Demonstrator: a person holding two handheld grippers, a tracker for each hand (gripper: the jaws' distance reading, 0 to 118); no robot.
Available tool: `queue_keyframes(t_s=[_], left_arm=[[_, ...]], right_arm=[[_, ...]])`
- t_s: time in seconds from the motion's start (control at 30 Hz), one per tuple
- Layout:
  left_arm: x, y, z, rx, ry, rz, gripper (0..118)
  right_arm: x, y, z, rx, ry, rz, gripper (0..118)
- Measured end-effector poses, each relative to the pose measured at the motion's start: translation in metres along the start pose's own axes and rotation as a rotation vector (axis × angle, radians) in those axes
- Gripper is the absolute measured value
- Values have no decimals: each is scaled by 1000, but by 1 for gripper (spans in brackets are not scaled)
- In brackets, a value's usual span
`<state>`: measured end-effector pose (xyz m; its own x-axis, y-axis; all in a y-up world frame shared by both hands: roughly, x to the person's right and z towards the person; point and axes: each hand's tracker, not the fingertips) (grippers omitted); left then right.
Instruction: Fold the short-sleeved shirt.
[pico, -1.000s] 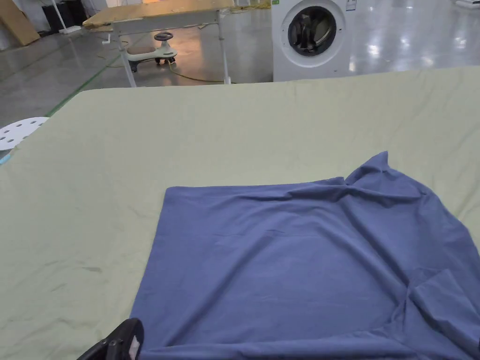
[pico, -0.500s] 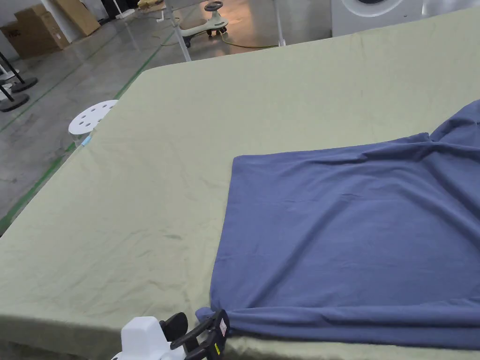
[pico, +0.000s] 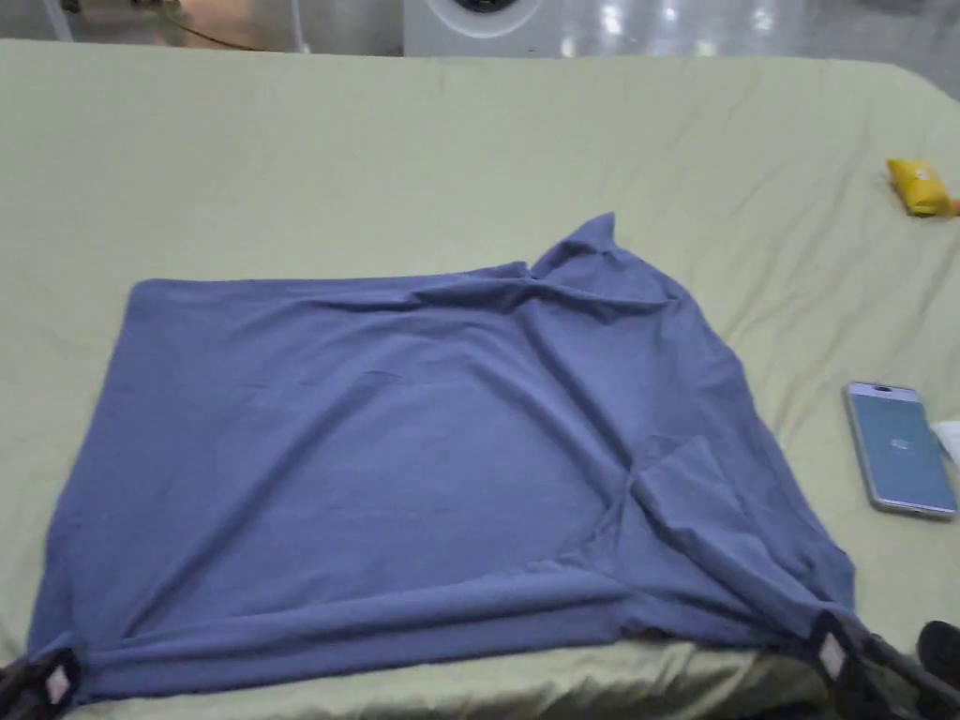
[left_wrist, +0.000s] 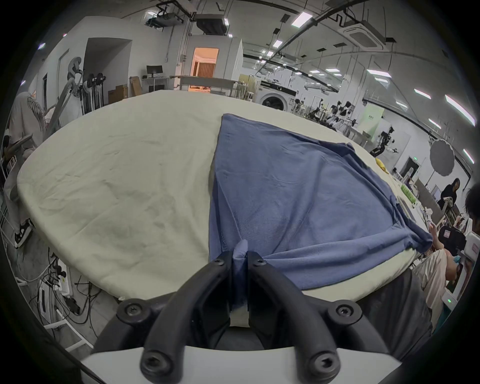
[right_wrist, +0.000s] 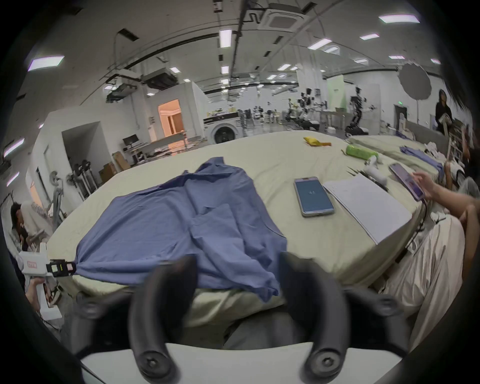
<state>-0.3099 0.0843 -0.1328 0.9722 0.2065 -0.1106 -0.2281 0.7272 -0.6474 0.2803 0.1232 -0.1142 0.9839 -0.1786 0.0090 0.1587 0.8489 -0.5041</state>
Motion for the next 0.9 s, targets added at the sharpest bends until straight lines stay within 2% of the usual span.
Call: queue_keyframes(t_s=[0.07, 0.17, 0.33, 0.37, 0.4, 0.43, 0.5, 0.6, 0.7, 0.8, 0.9], left_arm=[[0, -1, 0, 1, 5, -11, 8], [0, -2, 0, 6, 9, -12, 8], [-4, -2, -1, 7, 9, 10, 8], [-5, -2, -1, 8, 8, 15, 8], [-6, -2, -1, 9, 8, 19, 8], [-6, -2, -1, 9, 7, 23, 8], [5, 2, 7, 17, 8, 17, 5], [13, 14, 25, 82, -13, -3, 4], [17, 50, 42, 192, -82, 73, 4], [16, 96, 28, 235, -134, 129, 4], [14, 138, -13, 209, -125, 109, 4]], right_arm=[[-15, 7, -1, -4, -23, -13, 76], [-9, -1, -20, -59, -34, 1, 74], [-9, -10, -42, -118, -1, 17, 46], [-9, -11, -46, -131, 6, 22, 36], [-9, -11, -50, -137, 4, 26, 6], [-9, -10, -52, -142, 2, 28, 2], [-13, -4, -50, -155, 8, 43, 2], [-20, 13, -43, -104, 9, 112, 2], [-23, 46, -47, -19, 54, 118, 2], [-29, 83, -81, 12, 51, 152, 2], [-32, 118, -135, -5, 54, 146, 2]])
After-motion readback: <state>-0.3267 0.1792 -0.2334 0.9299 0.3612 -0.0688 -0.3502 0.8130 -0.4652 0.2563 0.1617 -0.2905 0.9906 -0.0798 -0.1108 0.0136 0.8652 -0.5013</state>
